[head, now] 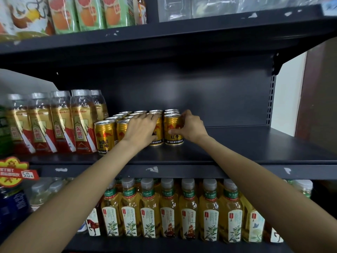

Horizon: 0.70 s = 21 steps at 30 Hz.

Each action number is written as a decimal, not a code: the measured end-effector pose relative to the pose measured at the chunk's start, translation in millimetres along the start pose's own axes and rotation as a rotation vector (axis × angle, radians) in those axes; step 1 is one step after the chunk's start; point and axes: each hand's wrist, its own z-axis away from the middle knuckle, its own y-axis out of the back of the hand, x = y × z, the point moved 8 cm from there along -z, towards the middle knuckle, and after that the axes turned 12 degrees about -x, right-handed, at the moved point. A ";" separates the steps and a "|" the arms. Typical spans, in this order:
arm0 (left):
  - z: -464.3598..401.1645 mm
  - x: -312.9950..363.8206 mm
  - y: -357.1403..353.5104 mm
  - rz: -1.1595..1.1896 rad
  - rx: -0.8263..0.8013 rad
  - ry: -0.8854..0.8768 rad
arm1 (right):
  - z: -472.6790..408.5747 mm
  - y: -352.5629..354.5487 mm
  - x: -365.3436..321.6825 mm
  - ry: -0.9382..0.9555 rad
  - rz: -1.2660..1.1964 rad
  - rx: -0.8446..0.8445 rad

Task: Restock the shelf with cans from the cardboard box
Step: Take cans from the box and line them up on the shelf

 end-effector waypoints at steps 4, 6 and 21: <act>4.3 2.0 -3.1 0.029 -0.002 0.013 | 1.6 -0.9 -0.9 0.009 0.049 -0.028; 12.5 7.3 3.0 0.092 0.021 0.013 | 9.6 4.2 -3.4 0.028 0.071 -0.012; 202.9 101.0 28.1 0.914 0.486 -0.057 | 264.2 -19.0 24.6 0.304 -0.051 0.434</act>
